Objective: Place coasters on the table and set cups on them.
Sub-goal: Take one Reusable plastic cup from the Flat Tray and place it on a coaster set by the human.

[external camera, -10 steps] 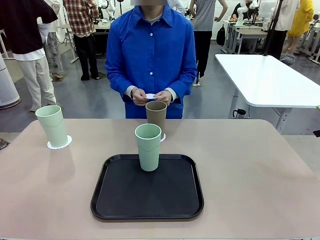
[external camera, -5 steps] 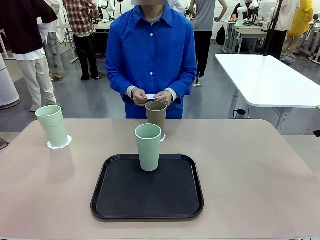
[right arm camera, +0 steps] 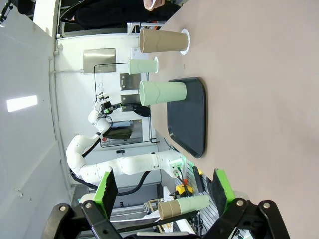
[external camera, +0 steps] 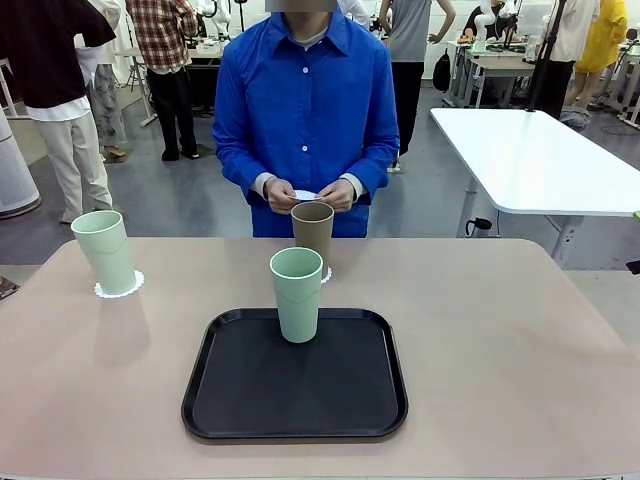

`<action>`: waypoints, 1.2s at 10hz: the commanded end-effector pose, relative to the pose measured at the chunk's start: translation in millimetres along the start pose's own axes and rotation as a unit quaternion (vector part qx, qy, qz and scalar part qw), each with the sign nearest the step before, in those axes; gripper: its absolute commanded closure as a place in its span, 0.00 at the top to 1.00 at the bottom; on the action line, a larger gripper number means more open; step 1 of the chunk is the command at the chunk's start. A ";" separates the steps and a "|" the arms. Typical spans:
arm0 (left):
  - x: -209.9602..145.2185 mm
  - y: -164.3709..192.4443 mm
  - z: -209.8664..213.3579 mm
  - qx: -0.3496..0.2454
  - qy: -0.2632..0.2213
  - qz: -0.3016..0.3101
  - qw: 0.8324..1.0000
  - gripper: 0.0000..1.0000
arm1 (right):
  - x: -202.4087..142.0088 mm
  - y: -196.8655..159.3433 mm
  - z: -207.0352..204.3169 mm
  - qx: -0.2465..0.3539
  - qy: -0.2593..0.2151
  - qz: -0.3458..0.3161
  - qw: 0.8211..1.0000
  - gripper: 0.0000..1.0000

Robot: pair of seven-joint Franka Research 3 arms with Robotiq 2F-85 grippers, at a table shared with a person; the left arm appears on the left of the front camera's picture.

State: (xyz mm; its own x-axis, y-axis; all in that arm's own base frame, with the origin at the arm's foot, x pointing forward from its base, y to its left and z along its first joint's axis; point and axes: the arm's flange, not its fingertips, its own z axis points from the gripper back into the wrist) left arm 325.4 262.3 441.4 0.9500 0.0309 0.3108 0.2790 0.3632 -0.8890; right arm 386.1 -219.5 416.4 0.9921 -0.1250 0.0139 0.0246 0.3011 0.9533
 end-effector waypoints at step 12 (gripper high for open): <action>-0.3 -0.4 -0.5 0.002 -0.006 0.005 1.000 1.00 | -3.1 0.4 -1.3 0.004 0.000 0.001 1.000 1.00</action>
State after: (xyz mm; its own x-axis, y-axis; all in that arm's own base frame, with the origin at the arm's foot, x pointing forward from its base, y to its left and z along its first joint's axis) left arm 325.5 262.1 441.2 0.9505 0.0306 0.3091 0.2774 0.3645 -0.8890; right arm 386.1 -219.5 416.4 0.9921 -0.1250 0.0139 0.0246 0.3011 0.9533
